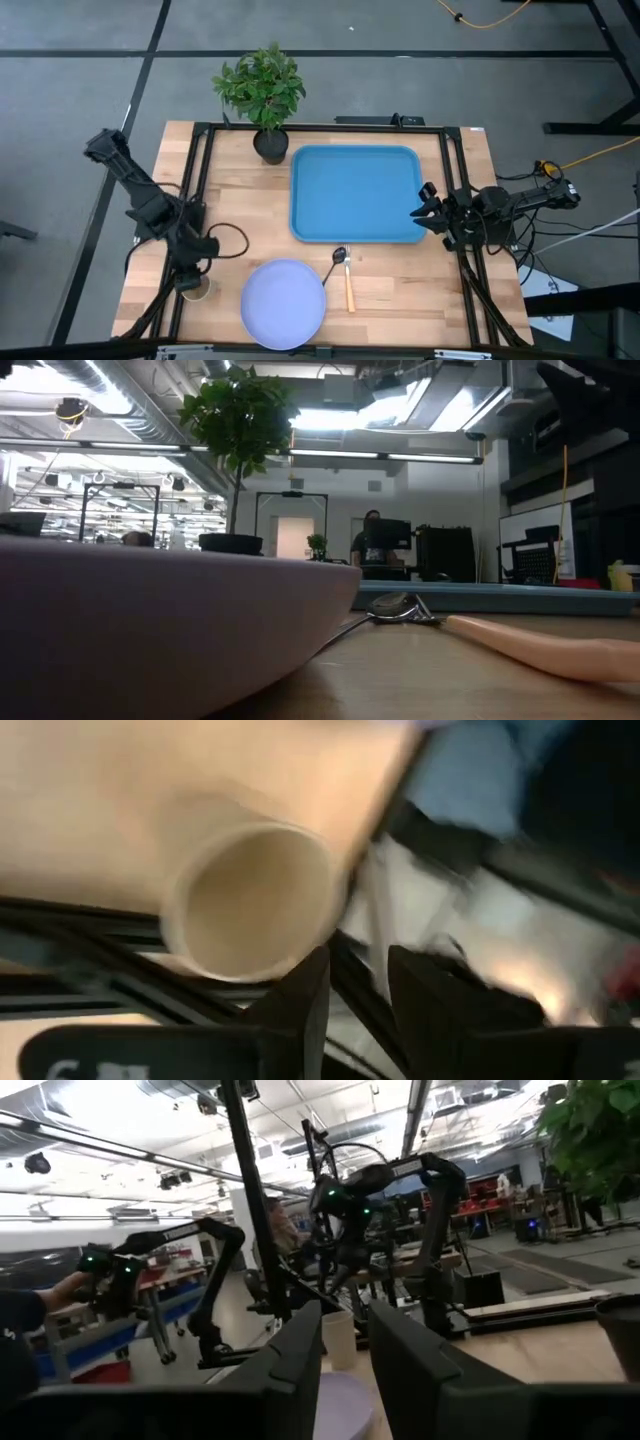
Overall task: Pick and place plate/cup/fork/spoon on tray
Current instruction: Put the cup on the bottom left of the tray, then adjust the fork
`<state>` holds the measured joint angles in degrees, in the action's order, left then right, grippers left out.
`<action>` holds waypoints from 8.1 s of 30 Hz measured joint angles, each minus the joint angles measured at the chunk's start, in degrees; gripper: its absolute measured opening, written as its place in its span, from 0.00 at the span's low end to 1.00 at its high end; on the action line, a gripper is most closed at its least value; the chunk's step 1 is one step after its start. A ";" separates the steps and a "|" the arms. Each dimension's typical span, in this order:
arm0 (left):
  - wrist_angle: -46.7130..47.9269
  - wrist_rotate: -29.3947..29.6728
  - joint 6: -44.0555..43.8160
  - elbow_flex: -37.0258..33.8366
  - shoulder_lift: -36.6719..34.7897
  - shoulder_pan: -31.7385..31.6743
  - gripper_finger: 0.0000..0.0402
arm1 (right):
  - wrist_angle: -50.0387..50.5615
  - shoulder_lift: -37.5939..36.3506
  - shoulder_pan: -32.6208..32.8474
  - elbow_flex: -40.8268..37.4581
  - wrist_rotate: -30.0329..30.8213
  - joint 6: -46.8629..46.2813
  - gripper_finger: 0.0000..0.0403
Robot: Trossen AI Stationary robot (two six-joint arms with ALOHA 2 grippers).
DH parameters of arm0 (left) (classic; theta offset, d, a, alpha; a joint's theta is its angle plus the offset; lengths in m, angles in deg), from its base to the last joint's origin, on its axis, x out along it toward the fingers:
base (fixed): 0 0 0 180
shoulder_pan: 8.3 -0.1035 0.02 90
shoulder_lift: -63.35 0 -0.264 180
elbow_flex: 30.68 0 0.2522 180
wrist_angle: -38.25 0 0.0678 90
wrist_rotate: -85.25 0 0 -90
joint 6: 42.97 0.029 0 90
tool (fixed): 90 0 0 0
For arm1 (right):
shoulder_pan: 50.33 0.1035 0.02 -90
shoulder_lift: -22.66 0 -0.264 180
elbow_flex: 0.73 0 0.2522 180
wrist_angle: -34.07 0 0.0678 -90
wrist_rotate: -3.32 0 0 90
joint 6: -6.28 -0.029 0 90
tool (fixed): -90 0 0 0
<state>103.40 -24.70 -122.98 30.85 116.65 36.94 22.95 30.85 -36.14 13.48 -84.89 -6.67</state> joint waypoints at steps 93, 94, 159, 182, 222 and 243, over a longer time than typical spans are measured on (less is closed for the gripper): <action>-10.92 25.84 60.67 25.89 45.69 -50.14 0.00 | 11.32 0.07 0.02 0.02 0.13 -9.33 0.22; -10.62 25.87 60.61 26.20 46.30 -49.82 0.00 | 11.32 0.07 0.02 0.02 0.13 -9.34 0.22; 38.51 44.16 47.69 45.43 41.72 -5.70 0.18 | -28.92 31.42 10.87 10.53 2.73 -0.75 0.22; 5.39 52.07 39.94 1.31 9.98 0.32 0.18 | 40.72 74.78 16.50 67.42 20.22 -25.56 0.22; -35.25 65.66 67.08 -23.82 -12.96 0.33 0.18 | 61.71 98.22 10.52 72.16 2.71 -81.53 0.22; -34.03 68.85 65.30 -23.80 -12.92 0.29 0.18 | 65.53 111.25 13.11 82.86 11.12 -75.09 0.22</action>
<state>69.37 44.15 -57.68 7.04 103.73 37.22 88.48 142.10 -23.03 96.34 -73.77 -81.76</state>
